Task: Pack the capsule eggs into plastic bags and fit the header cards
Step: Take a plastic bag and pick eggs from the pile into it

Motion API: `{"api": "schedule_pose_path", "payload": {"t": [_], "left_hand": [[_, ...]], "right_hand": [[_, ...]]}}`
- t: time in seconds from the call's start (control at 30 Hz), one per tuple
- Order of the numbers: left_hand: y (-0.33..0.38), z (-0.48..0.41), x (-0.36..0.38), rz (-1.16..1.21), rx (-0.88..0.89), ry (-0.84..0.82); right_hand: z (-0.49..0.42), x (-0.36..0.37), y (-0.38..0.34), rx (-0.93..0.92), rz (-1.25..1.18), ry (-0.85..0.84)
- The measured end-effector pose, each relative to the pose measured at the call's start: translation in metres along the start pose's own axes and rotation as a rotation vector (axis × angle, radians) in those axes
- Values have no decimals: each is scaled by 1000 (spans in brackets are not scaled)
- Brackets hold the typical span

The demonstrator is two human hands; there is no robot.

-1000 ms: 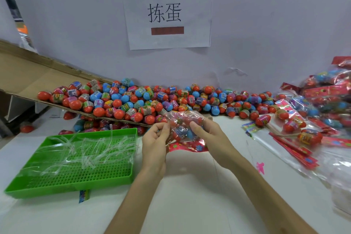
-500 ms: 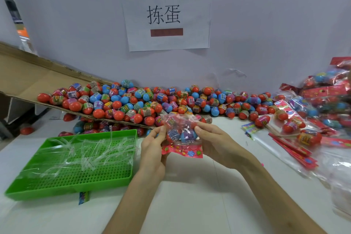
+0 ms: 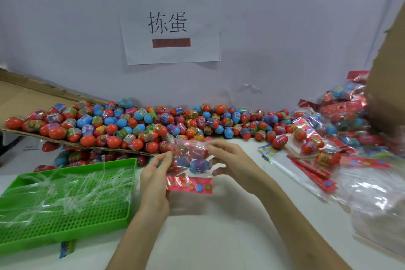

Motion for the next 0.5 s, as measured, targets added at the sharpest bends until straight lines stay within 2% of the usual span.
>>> {"api": "schedule_pose_path", "payload": {"t": [0.17, 0.3, 0.43, 0.5], "left_hand": [[-2, -1, 6, -27, -15, -94], [-5, -4, 3, -185, 20, -78], [-8, -9, 6, -220, -82, -156], [-9, -9, 9, -223, -127, -196]], "right_hand": [[14, -12, -12, -19, 34, -62], [14, -12, -6, 26, 262, -106], [21, -36, -4, 99, 349, -116], [30, -54, -7, 95, 311, -126]]}}
Point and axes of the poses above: each hand's wrist, its own z-axis away from the middle knuckle, its own x-axis out of the palm, y = z × x, the point moved 4 cm from there along -z, towards the middle knuckle, and after that the axes turned 13 degrees about -y, right-handed, at the moved point
